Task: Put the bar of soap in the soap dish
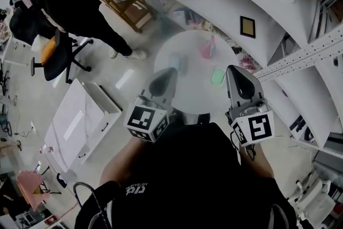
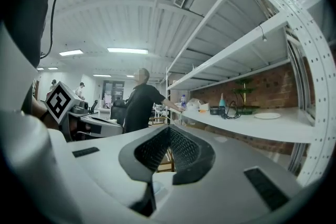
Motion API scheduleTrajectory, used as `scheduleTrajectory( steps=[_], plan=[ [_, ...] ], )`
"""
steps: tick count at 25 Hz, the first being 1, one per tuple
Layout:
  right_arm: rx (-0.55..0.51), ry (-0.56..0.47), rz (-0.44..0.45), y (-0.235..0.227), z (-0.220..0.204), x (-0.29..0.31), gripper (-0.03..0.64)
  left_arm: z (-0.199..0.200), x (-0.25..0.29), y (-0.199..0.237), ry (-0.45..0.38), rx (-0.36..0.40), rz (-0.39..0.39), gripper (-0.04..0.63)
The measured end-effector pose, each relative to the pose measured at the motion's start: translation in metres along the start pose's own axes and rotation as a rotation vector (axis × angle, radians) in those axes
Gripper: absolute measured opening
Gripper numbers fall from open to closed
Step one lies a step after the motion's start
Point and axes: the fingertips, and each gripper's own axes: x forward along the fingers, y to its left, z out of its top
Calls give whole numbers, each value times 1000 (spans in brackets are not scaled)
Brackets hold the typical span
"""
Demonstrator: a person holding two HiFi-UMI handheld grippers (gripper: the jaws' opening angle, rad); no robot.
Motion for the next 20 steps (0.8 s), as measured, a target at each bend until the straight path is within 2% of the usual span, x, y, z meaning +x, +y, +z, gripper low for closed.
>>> scheduleTrajectory(
  steps=[6, 11, 20],
  plan=[
    [-5, -27, -6, -7, 16, -7, 15, 14, 0, 5, -31, 16, 15, 0],
    [-18, -4, -33, -21, 7, -10, 15, 18, 4, -1, -45, 25, 8, 0],
    [23, 52, 0, -15, -16, -3, 14, 17, 3, 2, -32, 35, 25, 0]
  ],
)
